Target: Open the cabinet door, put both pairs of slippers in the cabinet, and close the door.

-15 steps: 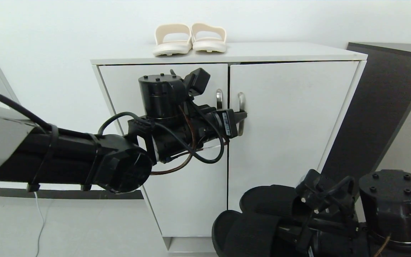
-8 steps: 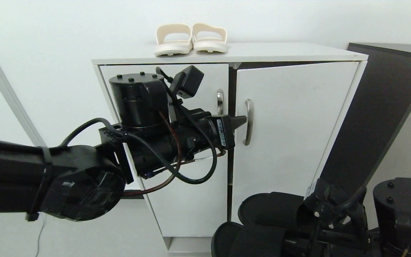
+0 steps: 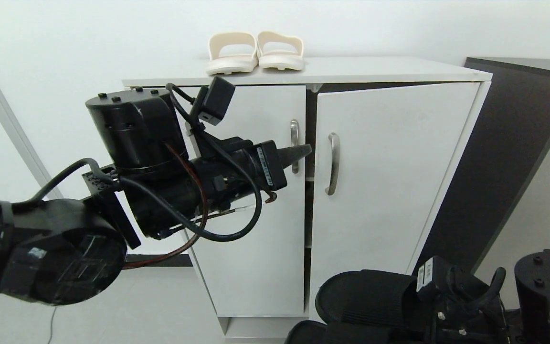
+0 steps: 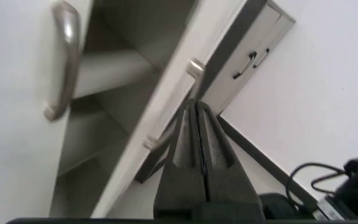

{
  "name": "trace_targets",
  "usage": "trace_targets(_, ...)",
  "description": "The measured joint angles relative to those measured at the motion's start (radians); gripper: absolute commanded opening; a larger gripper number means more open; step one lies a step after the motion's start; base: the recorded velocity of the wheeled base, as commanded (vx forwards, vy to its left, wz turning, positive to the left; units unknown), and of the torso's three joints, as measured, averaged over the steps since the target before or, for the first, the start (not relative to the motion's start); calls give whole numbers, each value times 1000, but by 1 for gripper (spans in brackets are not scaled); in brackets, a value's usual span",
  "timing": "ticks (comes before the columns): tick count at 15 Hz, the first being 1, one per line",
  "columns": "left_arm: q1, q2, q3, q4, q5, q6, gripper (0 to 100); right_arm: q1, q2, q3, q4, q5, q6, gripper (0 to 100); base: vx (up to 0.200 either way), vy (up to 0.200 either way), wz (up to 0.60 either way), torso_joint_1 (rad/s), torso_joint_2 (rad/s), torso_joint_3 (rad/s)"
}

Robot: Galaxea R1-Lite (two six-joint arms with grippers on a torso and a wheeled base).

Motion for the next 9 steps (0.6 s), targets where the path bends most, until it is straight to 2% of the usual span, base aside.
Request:
trace_targets(5,60,113,-90,-22,-19,-4,0,0,-3,8,1,1,-5,0,0,0,0,0,0,0)
trace_targets(9,64,199,-174,-23,-20,-4,0,6,-3,16,3,1,-5,0,0,0,0,0,0,0)
